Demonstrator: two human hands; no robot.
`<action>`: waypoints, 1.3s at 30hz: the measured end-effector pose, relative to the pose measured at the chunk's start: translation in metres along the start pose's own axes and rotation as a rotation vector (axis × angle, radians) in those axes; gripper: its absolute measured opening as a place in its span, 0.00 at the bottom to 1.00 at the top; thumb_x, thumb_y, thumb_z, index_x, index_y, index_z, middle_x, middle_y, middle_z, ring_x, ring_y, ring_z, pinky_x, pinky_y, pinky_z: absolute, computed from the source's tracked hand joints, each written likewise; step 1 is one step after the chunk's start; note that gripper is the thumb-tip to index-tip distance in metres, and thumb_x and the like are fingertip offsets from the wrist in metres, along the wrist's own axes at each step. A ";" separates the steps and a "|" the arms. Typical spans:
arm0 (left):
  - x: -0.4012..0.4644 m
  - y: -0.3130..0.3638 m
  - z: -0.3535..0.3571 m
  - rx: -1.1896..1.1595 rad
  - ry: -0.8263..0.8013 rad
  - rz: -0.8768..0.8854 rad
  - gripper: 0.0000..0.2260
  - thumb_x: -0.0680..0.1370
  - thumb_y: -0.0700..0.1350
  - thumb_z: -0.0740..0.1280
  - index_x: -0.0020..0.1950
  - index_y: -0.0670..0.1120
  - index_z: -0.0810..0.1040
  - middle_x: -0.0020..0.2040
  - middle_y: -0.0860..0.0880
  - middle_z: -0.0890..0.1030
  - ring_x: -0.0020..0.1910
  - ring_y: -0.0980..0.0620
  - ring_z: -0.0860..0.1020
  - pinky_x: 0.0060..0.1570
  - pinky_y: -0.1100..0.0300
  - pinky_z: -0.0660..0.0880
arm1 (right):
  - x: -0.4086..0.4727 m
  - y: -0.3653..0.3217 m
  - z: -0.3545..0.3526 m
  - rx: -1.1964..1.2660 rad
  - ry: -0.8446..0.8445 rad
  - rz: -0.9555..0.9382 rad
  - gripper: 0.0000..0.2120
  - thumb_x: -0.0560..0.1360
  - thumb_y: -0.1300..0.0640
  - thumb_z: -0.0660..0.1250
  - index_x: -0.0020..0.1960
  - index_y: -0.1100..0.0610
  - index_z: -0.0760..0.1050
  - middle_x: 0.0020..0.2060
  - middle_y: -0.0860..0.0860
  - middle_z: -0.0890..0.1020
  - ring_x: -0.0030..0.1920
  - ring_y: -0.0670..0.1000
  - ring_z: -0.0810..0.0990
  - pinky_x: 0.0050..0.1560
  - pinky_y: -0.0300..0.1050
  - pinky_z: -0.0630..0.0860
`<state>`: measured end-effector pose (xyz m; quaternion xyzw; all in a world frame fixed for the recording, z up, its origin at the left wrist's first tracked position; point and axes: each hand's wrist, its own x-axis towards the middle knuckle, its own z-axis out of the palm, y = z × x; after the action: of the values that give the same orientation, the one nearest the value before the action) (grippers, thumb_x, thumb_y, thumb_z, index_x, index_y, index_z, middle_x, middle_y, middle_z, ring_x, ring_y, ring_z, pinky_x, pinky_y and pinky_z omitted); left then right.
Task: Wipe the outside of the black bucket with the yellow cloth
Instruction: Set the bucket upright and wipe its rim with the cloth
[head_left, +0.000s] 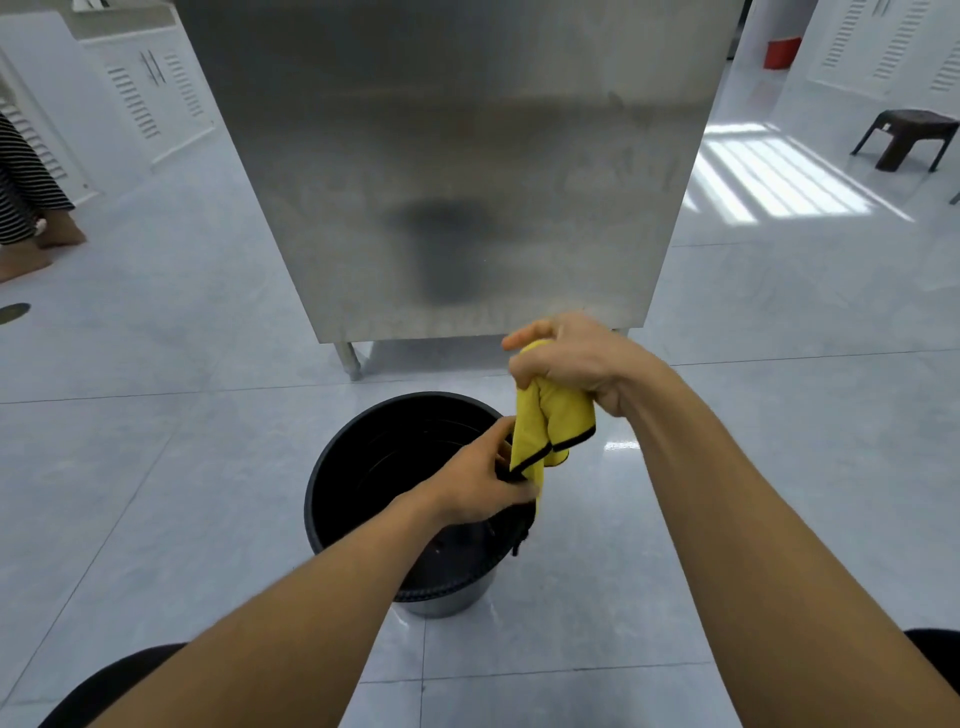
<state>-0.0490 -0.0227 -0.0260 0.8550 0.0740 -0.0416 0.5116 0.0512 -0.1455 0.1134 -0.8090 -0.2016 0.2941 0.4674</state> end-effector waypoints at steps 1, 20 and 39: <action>-0.001 0.003 -0.002 0.018 0.062 0.009 0.14 0.72 0.47 0.71 0.55 0.59 0.74 0.48 0.51 0.82 0.49 0.51 0.80 0.53 0.53 0.79 | -0.002 -0.004 -0.004 0.042 0.011 -0.019 0.16 0.66 0.67 0.70 0.52 0.55 0.83 0.40 0.54 0.83 0.40 0.53 0.81 0.46 0.50 0.83; -0.016 0.002 -0.029 0.337 0.298 -0.104 0.05 0.72 0.41 0.67 0.47 0.47 0.75 0.43 0.49 0.80 0.44 0.45 0.79 0.42 0.49 0.76 | 0.016 0.021 0.020 0.270 0.010 0.009 0.26 0.73 0.65 0.72 0.69 0.53 0.72 0.50 0.57 0.81 0.43 0.56 0.82 0.44 0.50 0.83; -0.027 -0.040 -0.020 0.969 -0.570 -0.307 0.28 0.78 0.40 0.60 0.77 0.58 0.63 0.73 0.47 0.70 0.69 0.43 0.70 0.64 0.47 0.72 | 0.035 0.176 0.052 -0.554 -0.119 0.420 0.20 0.72 0.59 0.63 0.64 0.60 0.75 0.58 0.59 0.79 0.54 0.58 0.78 0.51 0.49 0.77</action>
<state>-0.0830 0.0118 -0.0476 0.9260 0.0291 -0.3732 0.0500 0.0519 -0.1757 -0.0708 -0.9103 -0.1300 0.3645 0.1468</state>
